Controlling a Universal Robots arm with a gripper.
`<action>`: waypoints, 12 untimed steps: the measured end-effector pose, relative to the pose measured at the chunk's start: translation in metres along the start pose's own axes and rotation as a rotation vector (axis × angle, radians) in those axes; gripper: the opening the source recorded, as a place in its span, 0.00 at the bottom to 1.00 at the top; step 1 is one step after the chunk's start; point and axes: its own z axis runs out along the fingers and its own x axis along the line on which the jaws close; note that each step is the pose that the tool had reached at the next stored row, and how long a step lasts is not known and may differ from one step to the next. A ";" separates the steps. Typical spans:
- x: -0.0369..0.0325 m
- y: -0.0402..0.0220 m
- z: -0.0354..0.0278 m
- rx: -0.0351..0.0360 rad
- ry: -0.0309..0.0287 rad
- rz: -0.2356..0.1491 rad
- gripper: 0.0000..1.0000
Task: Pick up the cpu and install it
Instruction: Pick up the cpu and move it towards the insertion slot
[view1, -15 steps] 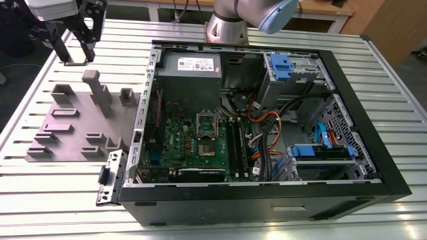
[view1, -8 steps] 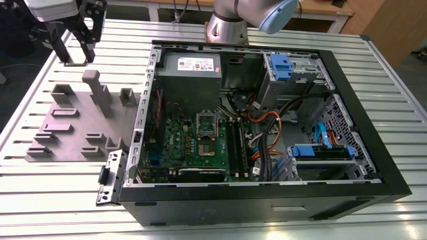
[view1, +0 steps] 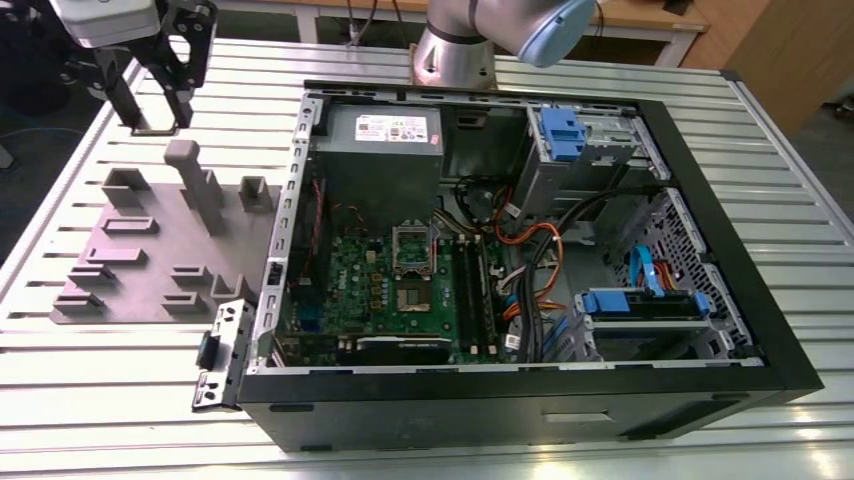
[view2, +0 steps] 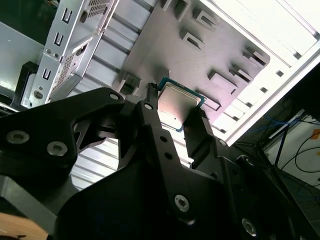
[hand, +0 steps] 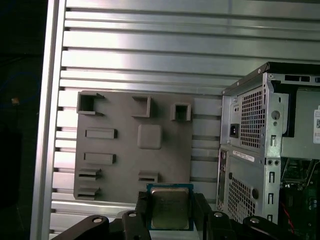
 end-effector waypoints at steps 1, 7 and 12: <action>-0.0015 -0.0001 0.0000 -0.0001 0.0000 0.000 0.45; -0.0094 -0.0020 -0.0001 0.0000 0.0001 0.000 0.45; -0.0125 -0.0102 -0.0003 0.0000 0.0001 0.000 0.45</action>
